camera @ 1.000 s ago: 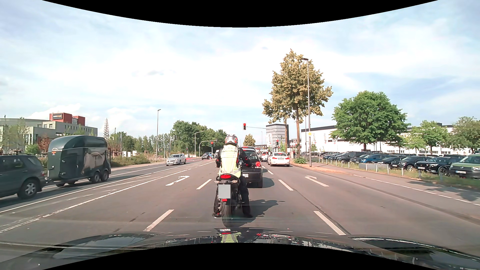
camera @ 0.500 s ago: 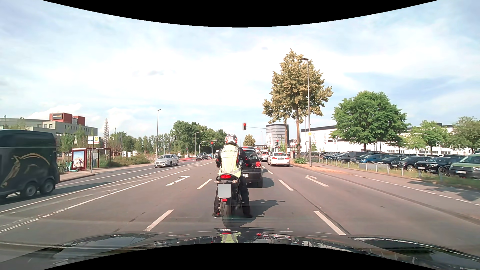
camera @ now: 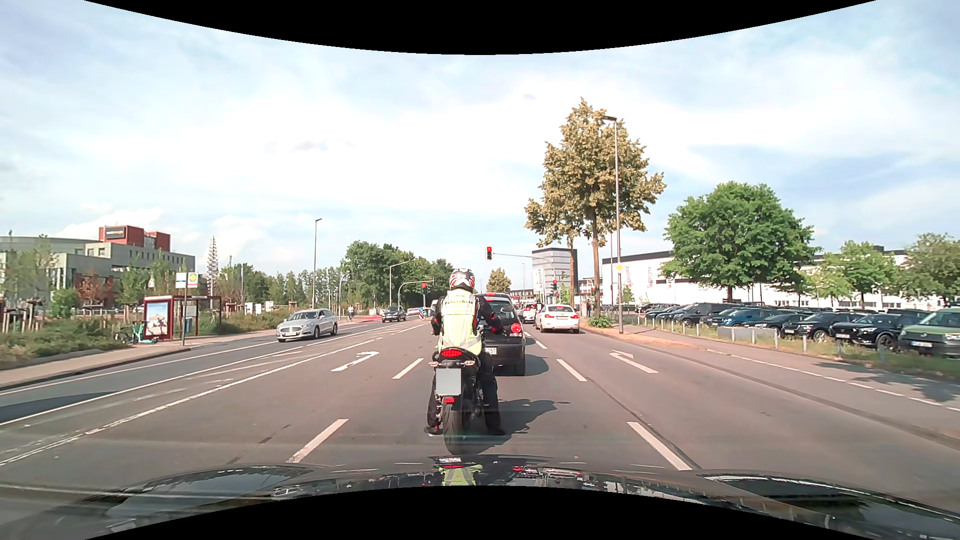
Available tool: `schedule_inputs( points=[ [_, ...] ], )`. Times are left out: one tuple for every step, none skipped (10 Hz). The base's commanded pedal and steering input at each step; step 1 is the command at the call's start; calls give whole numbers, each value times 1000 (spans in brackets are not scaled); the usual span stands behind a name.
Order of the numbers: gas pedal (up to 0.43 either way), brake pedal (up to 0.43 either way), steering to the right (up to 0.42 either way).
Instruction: Follow the waypoints while adhering to traffic rules and regulations
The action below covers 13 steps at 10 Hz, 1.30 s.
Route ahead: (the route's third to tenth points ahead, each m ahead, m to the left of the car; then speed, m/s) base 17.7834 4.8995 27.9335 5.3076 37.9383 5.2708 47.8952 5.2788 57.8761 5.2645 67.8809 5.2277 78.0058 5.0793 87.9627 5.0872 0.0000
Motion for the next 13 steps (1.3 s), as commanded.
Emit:
schedule_inputs(
  points=[
    [0, 0, -6],
    [0, 0, -6],
    [0, 0, -6],
    [0, 0, -6],
    [0, 0, -6],
    [0, 0, -6],
    [0, 0, -6],
    [0, 0, -6],
    [0, 0, -6],
    [0, 0, -6],
    [0, 0, -6],
    [0, 0, -6],
    [0, 0, -6]
  ],
)
